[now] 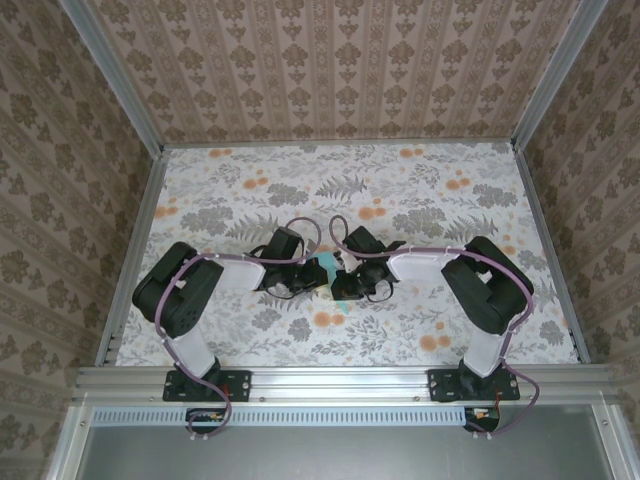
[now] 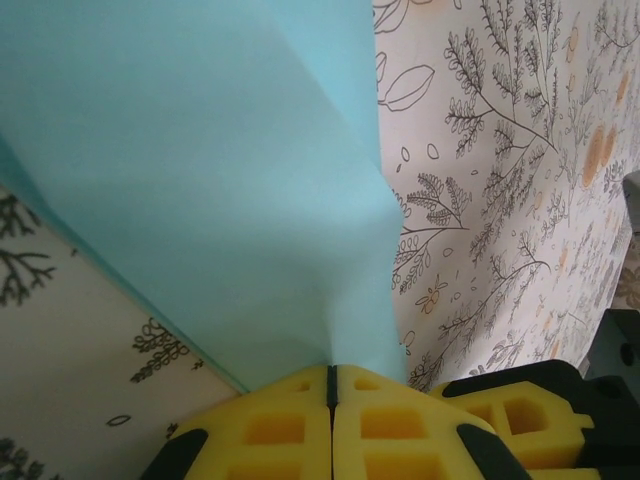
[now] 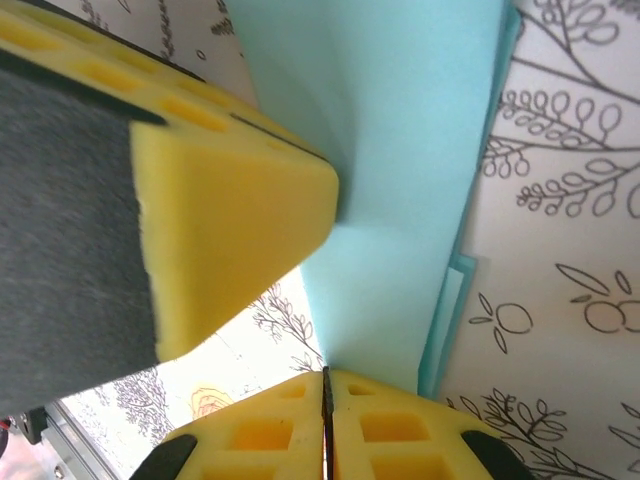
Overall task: Fold a paper plane with a square sheet of paper (pick it up from the middle)
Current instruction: Fold the wing for the fifth time at the center of the table.
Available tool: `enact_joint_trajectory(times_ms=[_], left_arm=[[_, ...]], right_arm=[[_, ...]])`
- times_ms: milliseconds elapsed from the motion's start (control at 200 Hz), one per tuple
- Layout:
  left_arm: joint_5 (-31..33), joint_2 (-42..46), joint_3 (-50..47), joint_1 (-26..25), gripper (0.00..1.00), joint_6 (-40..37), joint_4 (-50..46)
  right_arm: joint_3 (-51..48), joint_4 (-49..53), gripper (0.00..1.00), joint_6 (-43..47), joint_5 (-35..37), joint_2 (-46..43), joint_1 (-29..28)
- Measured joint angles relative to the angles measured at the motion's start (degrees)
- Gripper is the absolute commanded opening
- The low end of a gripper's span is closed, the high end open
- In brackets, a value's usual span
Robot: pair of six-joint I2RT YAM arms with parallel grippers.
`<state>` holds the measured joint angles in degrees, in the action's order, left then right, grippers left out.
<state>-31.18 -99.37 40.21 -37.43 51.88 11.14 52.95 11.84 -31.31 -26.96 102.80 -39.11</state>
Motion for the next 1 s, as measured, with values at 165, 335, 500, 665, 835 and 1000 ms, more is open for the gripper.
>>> enact_joint_trajectory(times_ms=[165, 335, 500, 665, 835, 1000], left_arm=[[0.15, 0.00, 0.00, 0.02, 0.05, 0.90, -0.02], [-0.09, 0.00, -0.07, 0.02, 0.05, 1.31, -0.04], [-1.03, 0.00, -0.11, 0.00, 0.05, 1.57, -0.48], [-1.42, 0.00, -0.22, 0.02, 0.05, 1.75, -0.48], [-1.16, 0.00, -0.22, 0.35, 0.05, 1.75, -0.42], [-1.03, 0.00, -0.22, 1.20, 0.05, 1.73, -0.26]], right_arm=[[-2.19, -0.11, 0.09, 0.68, 0.02, -1.55, -0.48], [-5.25, -1.27, 0.09, 0.61, 0.35, -3.80, -1.27], [-8.61, -3.17, 0.09, -0.61, 0.92, -6.25, -1.84], [-10.93, -3.08, 0.09, -1.51, 1.29, -8.70, -2.12], [-12.11, 1.81, 0.09, -1.51, 1.36, -11.21, -2.58], [-12.17, 6.36, 0.10, -0.83, 1.75, -13.60, -2.84]])
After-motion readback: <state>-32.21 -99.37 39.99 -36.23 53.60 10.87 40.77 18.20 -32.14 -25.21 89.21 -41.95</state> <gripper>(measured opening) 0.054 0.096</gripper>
